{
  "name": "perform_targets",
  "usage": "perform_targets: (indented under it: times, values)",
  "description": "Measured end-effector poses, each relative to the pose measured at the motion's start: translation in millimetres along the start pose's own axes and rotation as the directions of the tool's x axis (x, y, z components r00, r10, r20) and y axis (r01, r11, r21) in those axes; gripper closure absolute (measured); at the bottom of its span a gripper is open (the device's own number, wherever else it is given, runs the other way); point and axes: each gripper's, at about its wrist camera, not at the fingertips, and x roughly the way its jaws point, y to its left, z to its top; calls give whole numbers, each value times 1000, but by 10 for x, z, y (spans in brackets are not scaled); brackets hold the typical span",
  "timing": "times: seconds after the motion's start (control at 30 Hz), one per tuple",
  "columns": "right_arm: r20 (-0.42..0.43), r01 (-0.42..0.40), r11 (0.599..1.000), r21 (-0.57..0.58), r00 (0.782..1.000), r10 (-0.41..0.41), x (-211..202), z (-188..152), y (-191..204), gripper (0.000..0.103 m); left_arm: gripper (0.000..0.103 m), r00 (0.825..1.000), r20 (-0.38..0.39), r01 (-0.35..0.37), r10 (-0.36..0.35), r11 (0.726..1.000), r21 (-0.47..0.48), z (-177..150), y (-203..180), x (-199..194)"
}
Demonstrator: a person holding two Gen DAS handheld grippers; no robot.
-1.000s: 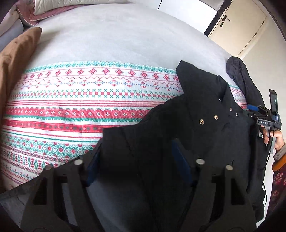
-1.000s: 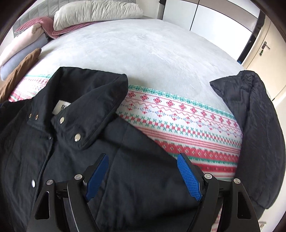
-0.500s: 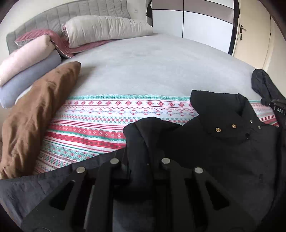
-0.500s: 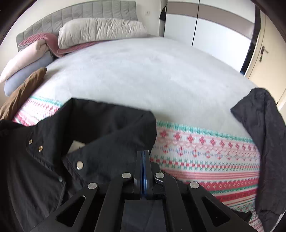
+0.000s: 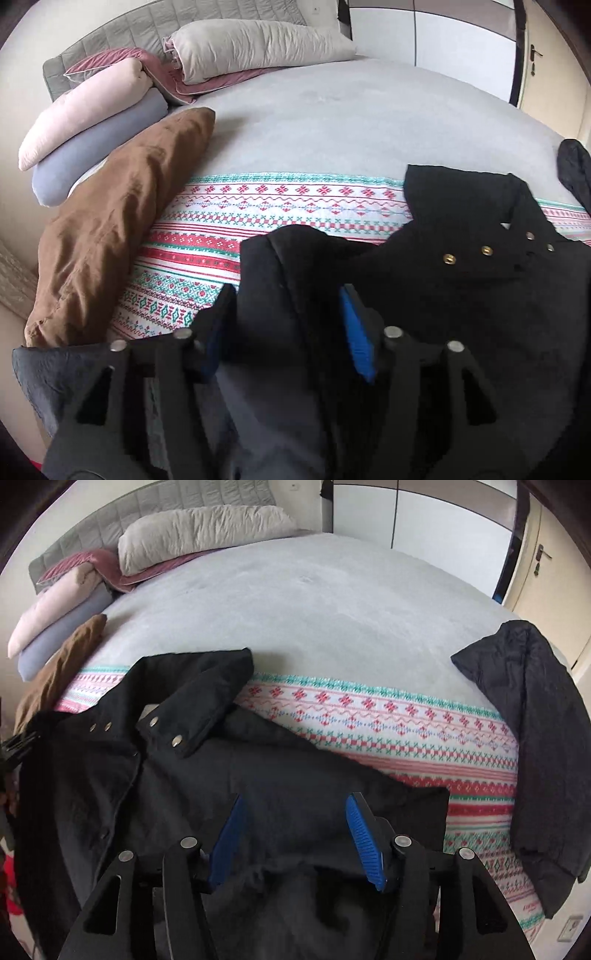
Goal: Fold large clothes
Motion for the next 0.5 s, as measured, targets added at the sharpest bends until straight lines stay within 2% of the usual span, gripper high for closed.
perform_targets:
  times: [0.03,0.1,0.27,0.37,0.5]
  values:
    - [-9,-18,998,-52,1000,17,-109,-163,152,35,24,999,17,32,-32,999,-5,-46,2,-127]
    - [-40,-59,987,-152,998,54,-285,-517,464,31,22,997,26,78,-78,997,-6,-153,-18,-353]
    - [-141,-168,931,-323,982,129,-512,-1295,1185,26,19,982,-23,184,-185,982,-33,-492,-111,-761]
    - [-216,-144,891,-431,975,53,-378,-1636,1562,25,19,971,-47,235,-236,972,-21,-672,-220,-943]
    - [-161,9,873,-488,982,-99,-144,-1719,1737,26,19,967,-58,249,-248,969,-2,-785,-359,-1160]
